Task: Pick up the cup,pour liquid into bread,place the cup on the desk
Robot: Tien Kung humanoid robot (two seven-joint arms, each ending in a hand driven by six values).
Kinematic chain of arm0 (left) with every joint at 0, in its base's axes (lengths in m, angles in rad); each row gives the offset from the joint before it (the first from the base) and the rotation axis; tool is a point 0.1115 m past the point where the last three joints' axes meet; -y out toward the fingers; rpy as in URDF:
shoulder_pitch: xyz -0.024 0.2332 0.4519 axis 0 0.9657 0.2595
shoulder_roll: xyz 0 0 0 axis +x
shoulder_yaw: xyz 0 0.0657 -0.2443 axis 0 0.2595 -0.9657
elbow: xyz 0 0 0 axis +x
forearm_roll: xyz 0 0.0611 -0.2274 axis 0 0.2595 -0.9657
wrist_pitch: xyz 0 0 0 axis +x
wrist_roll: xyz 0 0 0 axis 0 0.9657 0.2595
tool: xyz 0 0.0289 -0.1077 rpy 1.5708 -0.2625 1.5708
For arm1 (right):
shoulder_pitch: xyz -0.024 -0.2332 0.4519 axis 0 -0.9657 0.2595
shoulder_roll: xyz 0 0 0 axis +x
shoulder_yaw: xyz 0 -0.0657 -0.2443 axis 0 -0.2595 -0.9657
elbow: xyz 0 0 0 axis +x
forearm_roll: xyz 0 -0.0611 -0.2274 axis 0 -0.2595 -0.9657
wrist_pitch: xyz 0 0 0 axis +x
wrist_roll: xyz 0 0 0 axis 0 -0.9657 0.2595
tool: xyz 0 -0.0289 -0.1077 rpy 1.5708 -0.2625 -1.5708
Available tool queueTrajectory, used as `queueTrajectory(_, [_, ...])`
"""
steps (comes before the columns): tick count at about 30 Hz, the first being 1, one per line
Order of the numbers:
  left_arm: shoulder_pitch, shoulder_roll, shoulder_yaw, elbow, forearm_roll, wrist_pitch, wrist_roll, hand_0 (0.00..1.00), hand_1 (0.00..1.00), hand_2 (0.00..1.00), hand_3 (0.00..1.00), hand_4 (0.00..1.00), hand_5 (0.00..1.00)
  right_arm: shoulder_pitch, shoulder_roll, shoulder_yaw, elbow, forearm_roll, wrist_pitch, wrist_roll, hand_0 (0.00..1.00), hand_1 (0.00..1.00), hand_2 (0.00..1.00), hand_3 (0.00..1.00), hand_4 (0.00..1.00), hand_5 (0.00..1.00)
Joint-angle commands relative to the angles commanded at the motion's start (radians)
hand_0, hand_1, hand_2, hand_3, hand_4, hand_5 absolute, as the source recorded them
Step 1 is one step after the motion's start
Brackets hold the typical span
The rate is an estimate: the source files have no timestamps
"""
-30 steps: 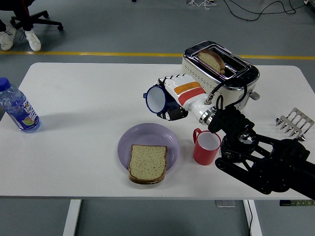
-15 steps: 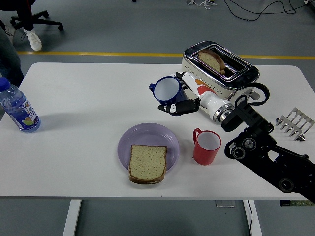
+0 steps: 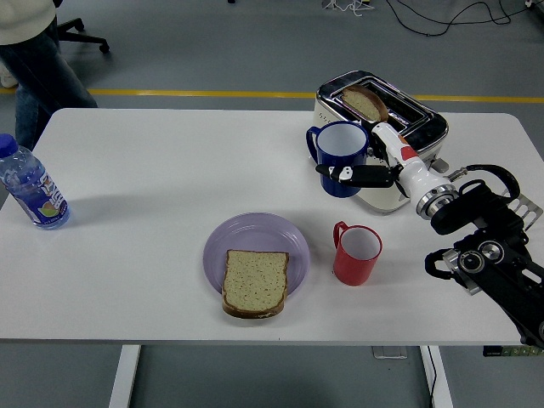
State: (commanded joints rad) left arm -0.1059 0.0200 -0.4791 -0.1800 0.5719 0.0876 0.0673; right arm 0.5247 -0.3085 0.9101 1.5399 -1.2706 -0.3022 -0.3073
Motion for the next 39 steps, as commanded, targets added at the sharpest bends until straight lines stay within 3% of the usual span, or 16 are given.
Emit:
queueTrajectory(7, [-0.001,0.001,0.002,0.0,-0.003,0.001,-0.002,0.625,0.575,0.614,0.555,0.371,0.996,-0.104,-0.038,0.096,0.056,0.002,-0.017,0.006,0.36,0.19,0.389,0.505,0.717,0.002])
queueTrajectory(16, [-0.003,0.001,0.01,0.0,-0.007,0.002,-0.005,0.624,0.574,0.614,0.556,0.371,0.989,-0.211,-0.05,0.198,0.066,-0.046,-0.046,0.024,0.364,0.191,0.39,0.504,0.716,0.002])
queueTrajectory(28, [-0.005,0.002,0.006,0.0,0.003,0.001,-0.003,0.623,0.573,0.613,0.555,0.371,0.985,-0.388,0.019,0.385,0.05,-0.088,-0.058,0.09,0.367,0.192,0.393,0.509,0.71,0.002])
queueTrajectory(39, [0.0,0.001,0.002,0.0,0.016,0.0,0.001,0.624,0.572,0.613,0.554,0.374,0.987,-0.485,0.071,0.446,-0.075,-0.08,-0.091,0.237,0.376,0.203,0.394,0.509,0.713,0.002])
